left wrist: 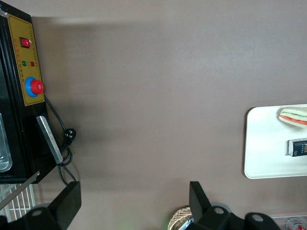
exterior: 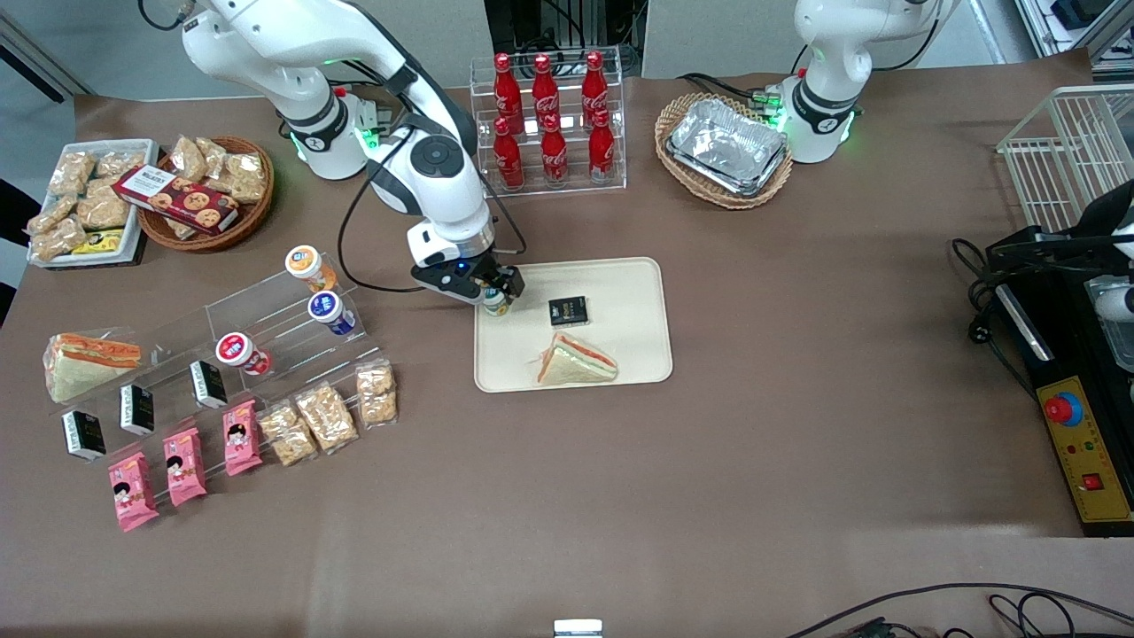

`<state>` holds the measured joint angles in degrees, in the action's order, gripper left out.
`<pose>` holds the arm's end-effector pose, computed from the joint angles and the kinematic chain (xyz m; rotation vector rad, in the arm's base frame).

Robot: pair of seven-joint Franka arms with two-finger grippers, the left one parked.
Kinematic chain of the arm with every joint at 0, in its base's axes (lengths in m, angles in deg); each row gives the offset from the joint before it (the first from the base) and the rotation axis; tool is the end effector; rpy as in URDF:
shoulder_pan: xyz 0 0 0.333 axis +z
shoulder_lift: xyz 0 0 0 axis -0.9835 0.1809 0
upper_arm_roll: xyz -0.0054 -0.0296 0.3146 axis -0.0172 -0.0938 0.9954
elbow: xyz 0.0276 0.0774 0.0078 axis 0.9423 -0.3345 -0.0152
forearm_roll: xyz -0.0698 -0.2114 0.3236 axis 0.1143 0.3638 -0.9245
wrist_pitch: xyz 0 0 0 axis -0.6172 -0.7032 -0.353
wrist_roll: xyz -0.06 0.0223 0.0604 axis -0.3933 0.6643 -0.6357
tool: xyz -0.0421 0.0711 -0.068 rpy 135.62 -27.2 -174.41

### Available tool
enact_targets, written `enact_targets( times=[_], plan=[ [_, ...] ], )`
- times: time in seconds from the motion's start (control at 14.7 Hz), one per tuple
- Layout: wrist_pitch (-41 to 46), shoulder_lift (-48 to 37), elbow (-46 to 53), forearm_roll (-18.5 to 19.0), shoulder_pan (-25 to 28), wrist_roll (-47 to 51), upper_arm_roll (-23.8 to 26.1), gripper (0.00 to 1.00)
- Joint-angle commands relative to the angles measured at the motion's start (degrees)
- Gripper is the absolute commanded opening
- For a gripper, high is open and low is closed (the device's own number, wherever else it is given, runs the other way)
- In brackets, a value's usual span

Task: Place green gum on tray

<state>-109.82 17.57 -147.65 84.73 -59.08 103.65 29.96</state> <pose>0.4050 0.3619 0.2781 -3.0049 0.6522 -0.1864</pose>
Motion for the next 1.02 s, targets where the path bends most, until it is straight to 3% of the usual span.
enact_targets(
  times=[0.0, 0.2, 0.41, 0.75, 0.95],
  plan=[
    [11.44, -3.31, 6.34, 0.02, -0.81, -3.42, 0.12, 1.0],
    [23.93, -3.84, 16.36, -6.46, -0.9, -9.55, -0.14, 1.0],
    [32.37, -5.07, 24.36, -12.71, -4.49, -18.95, -0.14, 1.0],
    [49.51, -4.37, 42.04, -12.55, -8.62, -32.21, -0.31, 1.0],
    [50.42, -5.6, 42.59, -12.29, -14.42, -47.15, -1.1, 1.0]
  ],
)
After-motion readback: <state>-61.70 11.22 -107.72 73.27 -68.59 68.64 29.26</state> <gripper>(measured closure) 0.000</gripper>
